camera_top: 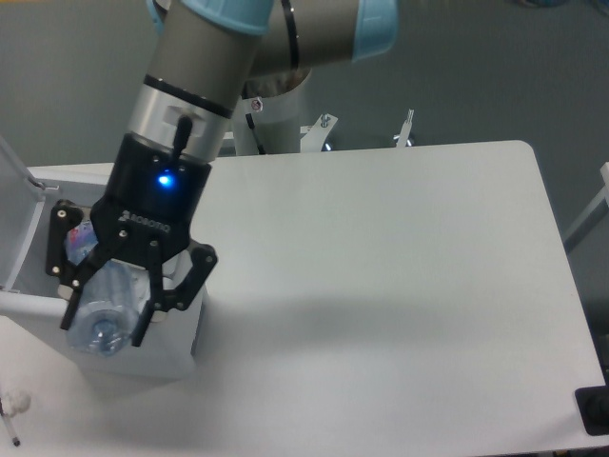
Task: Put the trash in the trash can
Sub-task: 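Carry the bottle over the trash bin and lower it inside, then open the gripper to release the bottle and raise it away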
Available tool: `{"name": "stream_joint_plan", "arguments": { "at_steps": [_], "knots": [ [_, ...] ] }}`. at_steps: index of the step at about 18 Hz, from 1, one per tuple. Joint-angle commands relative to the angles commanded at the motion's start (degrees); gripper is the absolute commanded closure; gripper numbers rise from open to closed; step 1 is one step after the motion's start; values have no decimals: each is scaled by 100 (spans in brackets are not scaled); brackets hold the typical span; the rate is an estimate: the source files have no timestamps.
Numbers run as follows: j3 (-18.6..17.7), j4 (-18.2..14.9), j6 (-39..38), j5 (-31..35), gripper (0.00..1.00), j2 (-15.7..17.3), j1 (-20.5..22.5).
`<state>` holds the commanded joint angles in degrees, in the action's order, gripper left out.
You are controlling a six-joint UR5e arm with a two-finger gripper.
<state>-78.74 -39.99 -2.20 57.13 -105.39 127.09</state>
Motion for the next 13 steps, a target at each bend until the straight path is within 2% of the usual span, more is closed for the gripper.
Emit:
{"name": "stream_joint_plan", "arguments": {
  "at_steps": [2, 4, 11, 13],
  "knots": [
    [-115, 18, 0, 17, 20, 62, 0],
    [-185, 18, 18, 18, 0, 106, 0],
    [-326, -9, 53, 35, 0, 273, 105],
    [-475, -17, 88, 157, 0, 404, 403]
  ]
}}
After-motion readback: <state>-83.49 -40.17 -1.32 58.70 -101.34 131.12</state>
